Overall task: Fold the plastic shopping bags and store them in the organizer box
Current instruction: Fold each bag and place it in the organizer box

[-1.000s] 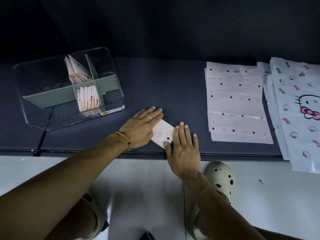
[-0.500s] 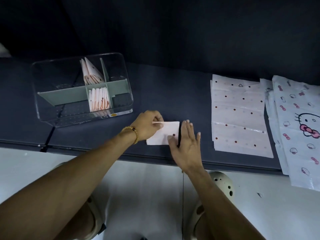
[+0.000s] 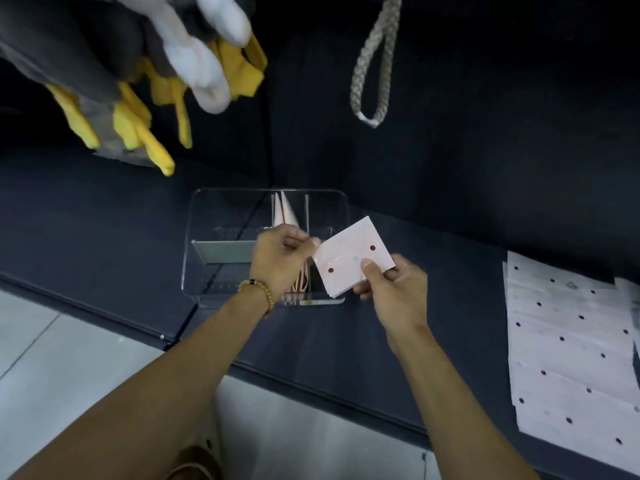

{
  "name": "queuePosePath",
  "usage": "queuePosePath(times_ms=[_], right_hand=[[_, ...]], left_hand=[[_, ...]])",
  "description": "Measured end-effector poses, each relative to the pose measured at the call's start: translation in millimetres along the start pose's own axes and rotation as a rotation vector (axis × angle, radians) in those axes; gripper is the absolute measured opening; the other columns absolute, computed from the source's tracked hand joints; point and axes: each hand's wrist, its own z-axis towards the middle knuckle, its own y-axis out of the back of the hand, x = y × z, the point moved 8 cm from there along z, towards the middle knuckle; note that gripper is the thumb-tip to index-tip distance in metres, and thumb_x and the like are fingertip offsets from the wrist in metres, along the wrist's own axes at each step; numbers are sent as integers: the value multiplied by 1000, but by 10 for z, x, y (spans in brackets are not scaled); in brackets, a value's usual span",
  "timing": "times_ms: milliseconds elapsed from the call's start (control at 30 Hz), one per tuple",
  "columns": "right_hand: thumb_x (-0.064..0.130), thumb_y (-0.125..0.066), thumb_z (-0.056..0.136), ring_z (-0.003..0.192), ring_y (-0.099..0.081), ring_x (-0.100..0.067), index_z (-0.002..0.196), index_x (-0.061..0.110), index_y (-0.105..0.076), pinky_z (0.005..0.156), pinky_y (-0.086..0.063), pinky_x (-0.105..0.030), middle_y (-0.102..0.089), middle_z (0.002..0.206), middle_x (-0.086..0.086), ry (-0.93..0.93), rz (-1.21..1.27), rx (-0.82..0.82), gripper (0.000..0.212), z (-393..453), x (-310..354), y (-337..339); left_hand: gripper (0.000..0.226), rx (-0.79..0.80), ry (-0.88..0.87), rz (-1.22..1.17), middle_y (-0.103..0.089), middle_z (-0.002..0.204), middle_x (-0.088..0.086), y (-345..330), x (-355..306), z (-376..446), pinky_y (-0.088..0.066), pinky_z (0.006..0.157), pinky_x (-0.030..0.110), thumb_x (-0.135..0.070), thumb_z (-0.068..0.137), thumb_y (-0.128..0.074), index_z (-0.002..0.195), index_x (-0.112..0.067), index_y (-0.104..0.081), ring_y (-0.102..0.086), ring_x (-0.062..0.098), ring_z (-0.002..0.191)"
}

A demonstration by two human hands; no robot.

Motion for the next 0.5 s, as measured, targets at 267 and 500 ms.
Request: queuePosePath(times_ms=[267,500], right_hand=[[10,-63,91,61,-71,-20,86,14,-65,51,-53,-21,-73,71,-4,-23,169,-101,7,453,79,-463],[13,-60,90,59,-69,-15,74,17,-66,59,-59,-33,-70,64,0,162,-189,-165,18,604,247,-696]], left_hand=[[48,-179,36,528,-63,106,12,209,102,627,-52,81,34,-38,79,-69,114,-8,-57,-61,30,97],[25,-230,-75,455,-58,56,-2,377,81,579,-43,52,24,-12,83,-57,59,-18,-58,-54,14,55]])
